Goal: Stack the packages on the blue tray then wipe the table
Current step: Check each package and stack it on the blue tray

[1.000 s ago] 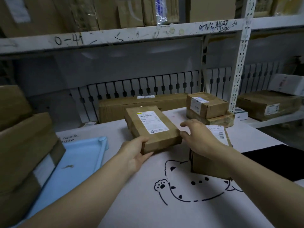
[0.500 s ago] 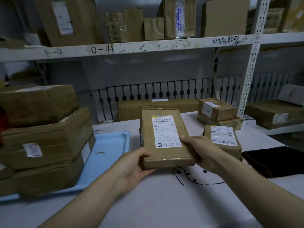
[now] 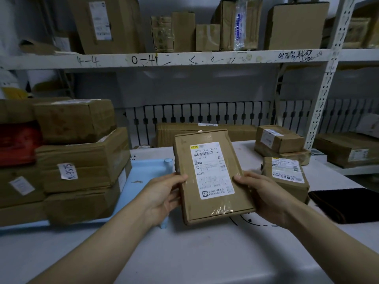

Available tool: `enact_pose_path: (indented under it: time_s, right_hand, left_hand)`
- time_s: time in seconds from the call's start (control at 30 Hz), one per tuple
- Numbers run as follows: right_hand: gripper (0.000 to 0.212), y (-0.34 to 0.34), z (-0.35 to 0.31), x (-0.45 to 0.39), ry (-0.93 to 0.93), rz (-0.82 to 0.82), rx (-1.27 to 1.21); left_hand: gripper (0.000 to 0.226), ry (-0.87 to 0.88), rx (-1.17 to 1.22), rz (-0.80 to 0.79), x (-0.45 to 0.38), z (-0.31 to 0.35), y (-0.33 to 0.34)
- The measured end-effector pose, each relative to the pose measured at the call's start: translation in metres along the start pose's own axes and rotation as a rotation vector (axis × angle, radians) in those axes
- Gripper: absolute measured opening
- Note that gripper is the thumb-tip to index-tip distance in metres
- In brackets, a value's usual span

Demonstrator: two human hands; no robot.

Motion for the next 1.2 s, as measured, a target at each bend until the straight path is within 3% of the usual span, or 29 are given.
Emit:
enact_pose_path:
  time_s: [0.07, 0.2, 0.47, 0.93, 1.2]
  right_hand:
    - [0.010, 0.000, -0.001, 0.000, -0.009, -0.003, 0.014]
    - [0.024, 0.000, -0.007, 0.001, -0.043, 0.002, 0.042]
    - [0.031, 0.000, -0.012, 0.004, -0.137, 0.037, 0.095]
    - [0.049, -0.007, -0.006, -0.001, -0.176, 0.105, 0.128]
    - [0.047, -0.007, -0.008, -0.002, -0.185, 0.100, 0.172]
  left_hand:
    - [0.010, 0.008, -0.005, 0.002, 0.001, 0.001, -0.003]
    - [0.020, 0.044, -0.023, 0.011, 0.001, 0.003, -0.008]
    - [0.043, 0.104, -0.128, 0.036, 0.001, 0.005, -0.004]
    - [0.049, 0.158, -0.078, -0.038, 0.001, 0.007, 0.004]
    - [0.048, 0.160, -0.039, -0.040, 0.002, 0.008, 0.005]
Point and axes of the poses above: each hand's wrist, its own x-axis away from the middle knuckle, its own y-axis out of the palm, z = x × y, the point moved 5 cm from there along -x, towards the middle knuckle, and after that the axes turned 15 degrees about x, right-handed, at the moved point
